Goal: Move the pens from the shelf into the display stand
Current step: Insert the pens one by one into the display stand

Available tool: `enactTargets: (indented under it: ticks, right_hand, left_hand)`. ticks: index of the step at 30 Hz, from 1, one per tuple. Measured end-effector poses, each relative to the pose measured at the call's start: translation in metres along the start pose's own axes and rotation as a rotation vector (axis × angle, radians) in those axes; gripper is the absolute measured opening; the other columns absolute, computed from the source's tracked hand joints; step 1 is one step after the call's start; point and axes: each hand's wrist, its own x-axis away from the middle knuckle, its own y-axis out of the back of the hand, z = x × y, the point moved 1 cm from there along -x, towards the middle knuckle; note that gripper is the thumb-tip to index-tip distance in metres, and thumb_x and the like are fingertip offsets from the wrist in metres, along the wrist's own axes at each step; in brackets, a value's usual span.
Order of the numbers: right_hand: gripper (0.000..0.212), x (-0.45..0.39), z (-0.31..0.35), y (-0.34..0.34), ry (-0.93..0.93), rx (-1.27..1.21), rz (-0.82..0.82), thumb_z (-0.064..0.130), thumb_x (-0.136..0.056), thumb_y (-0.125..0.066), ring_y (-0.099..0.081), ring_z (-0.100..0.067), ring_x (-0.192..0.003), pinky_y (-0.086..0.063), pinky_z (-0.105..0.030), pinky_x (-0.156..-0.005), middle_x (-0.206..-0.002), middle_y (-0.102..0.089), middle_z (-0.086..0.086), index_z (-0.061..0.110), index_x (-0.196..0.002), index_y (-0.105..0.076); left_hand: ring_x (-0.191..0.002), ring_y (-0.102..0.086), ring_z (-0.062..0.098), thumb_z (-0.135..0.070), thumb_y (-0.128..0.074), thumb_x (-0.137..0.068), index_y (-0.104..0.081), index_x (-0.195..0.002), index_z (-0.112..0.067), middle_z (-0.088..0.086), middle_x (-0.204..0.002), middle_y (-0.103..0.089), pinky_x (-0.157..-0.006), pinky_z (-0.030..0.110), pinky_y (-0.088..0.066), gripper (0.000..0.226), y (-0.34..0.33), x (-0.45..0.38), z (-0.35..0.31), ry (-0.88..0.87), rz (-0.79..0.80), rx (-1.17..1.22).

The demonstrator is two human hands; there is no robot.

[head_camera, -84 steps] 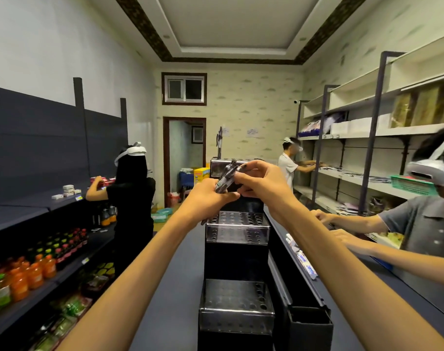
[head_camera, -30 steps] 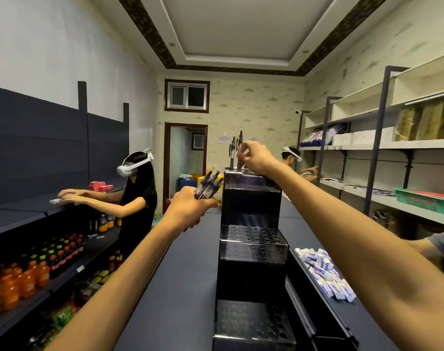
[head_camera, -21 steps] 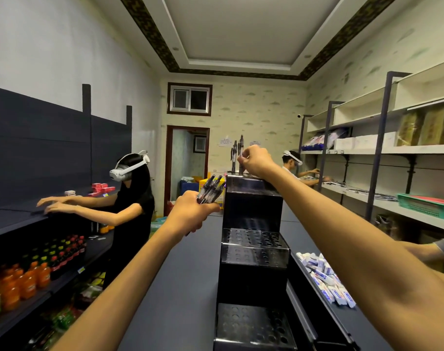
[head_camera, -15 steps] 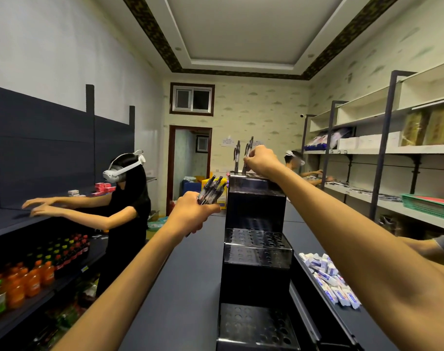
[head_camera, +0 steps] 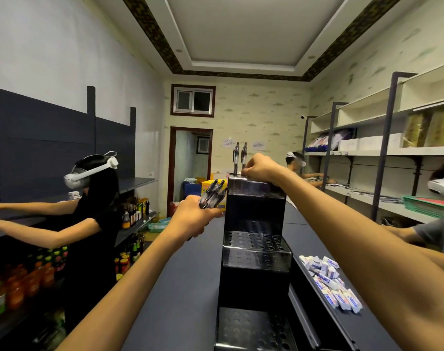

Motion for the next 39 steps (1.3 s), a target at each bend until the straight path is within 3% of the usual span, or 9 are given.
enactTargets:
  ticks: [4,7,10,13,15,19,27,34,39]
  right_hand:
    - [0.023,0.017,-0.006,0.005,0.089,0.005,-0.236,0.011,-0.095,-0.061,-0.067,-0.031,-0.104,-0.055,-0.040,-0.094,-0.111,-0.074,-0.017,-0.001,-0.108,-0.074]
    - [0.018,0.045,-0.007,0.006,0.247,-0.205,-0.454,0.004,-0.092,-0.062,-0.066,-0.015,-0.086,-0.052,-0.020,-0.079,-0.096,-0.073,-0.006,0.005,-0.103,-0.075]
    - [0.008,0.070,-0.008,-0.002,0.238,-0.431,-0.244,0.011,-0.089,-0.069,-0.065,-0.011,-0.068,-0.051,-0.022,-0.063,-0.079,-0.075,-0.005,0.009,-0.091,-0.077]
    - [0.018,0.086,-0.009,-0.012,0.183,-0.548,0.072,0.030,-0.091,-0.073,-0.067,-0.012,-0.071,-0.047,-0.022,-0.059,-0.087,-0.077,-0.007,0.012,-0.093,-0.078]
    - [0.024,0.093,-0.010,-0.018,0.179,-0.574,0.151,0.040,-0.089,-0.075,-0.066,-0.010,-0.073,-0.044,-0.019,-0.057,-0.091,-0.078,-0.004,0.016,-0.091,-0.079]
    - [0.035,0.098,-0.011,-0.024,0.145,-0.655,0.112,0.043,-0.085,-0.078,-0.060,-0.007,-0.069,-0.040,-0.017,-0.054,-0.088,-0.077,-0.009,0.008,-0.089,-0.076]
    - [0.028,0.101,-0.007,-0.030,0.065,-0.761,0.089,0.036,-0.093,-0.071,-0.060,-0.006,-0.072,-0.041,-0.024,-0.065,-0.078,-0.071,0.002,0.009,-0.099,-0.074]
    - [0.021,0.095,0.002,-0.035,0.044,-0.836,0.074,0.032,-0.102,-0.058,-0.058,-0.005,-0.065,-0.045,-0.018,-0.058,-0.070,-0.066,0.009,0.023,-0.085,-0.066]
    - [0.020,0.090,0.007,-0.036,0.027,-0.953,0.068,0.026,-0.104,-0.054,-0.067,-0.017,-0.079,-0.050,-0.023,-0.059,-0.081,-0.070,-0.004,0.018,-0.089,-0.064]
  left_hand:
    - [-0.038,-0.042,0.015,-0.025,-0.076,-0.086,-0.057,-0.074,-0.016,-0.002,-0.047,-0.048,-0.042,0.026,-0.035,0.025,-0.002,-0.002,-0.004,0.002,-0.005,0.011]
    - [-0.037,-0.042,0.013,-0.025,-0.075,-0.087,-0.056,-0.072,-0.018,-0.007,-0.042,-0.047,-0.041,0.026,-0.035,0.025,-0.005,-0.005,-0.008,-0.013,-0.013,0.025]
    - [-0.036,-0.042,0.011,-0.027,-0.076,-0.086,-0.058,-0.075,-0.018,-0.009,-0.041,-0.047,-0.039,0.024,-0.034,0.023,-0.009,-0.006,-0.014,-0.022,-0.036,0.036]
    - [-0.037,-0.043,0.011,-0.026,-0.074,-0.086,-0.061,-0.078,-0.017,-0.008,-0.044,-0.049,-0.039,0.023,-0.035,0.018,-0.015,-0.008,-0.022,-0.042,-0.046,0.046]
    - [-0.042,-0.046,0.013,-0.026,-0.073,-0.088,-0.066,-0.085,-0.016,-0.003,-0.052,-0.054,-0.040,0.024,-0.037,0.013,-0.021,-0.008,-0.027,-0.063,-0.043,0.054]
    - [-0.042,-0.044,0.012,-0.019,-0.071,-0.083,-0.069,-0.082,-0.019,-0.007,-0.047,-0.053,-0.039,0.022,-0.035,0.003,-0.029,-0.008,-0.031,-0.079,-0.029,0.036]
    - [-0.040,-0.038,0.008,-0.012,-0.068,-0.089,-0.065,-0.088,-0.011,-0.005,-0.049,-0.048,-0.040,0.023,-0.030,0.003,-0.029,-0.006,-0.034,-0.016,0.166,0.219]
    - [-0.043,-0.041,0.011,-0.027,-0.064,-0.098,-0.064,-0.078,-0.014,0.000,-0.054,-0.048,-0.040,0.022,-0.036,0.024,-0.026,-0.002,-0.035,-0.109,0.267,0.396]
    - [-0.038,-0.043,0.011,-0.041,-0.061,-0.099,-0.057,-0.080,-0.014,-0.001,-0.052,-0.048,-0.036,0.023,-0.038,0.034,-0.024,-0.005,-0.035,-0.115,0.260,0.395]
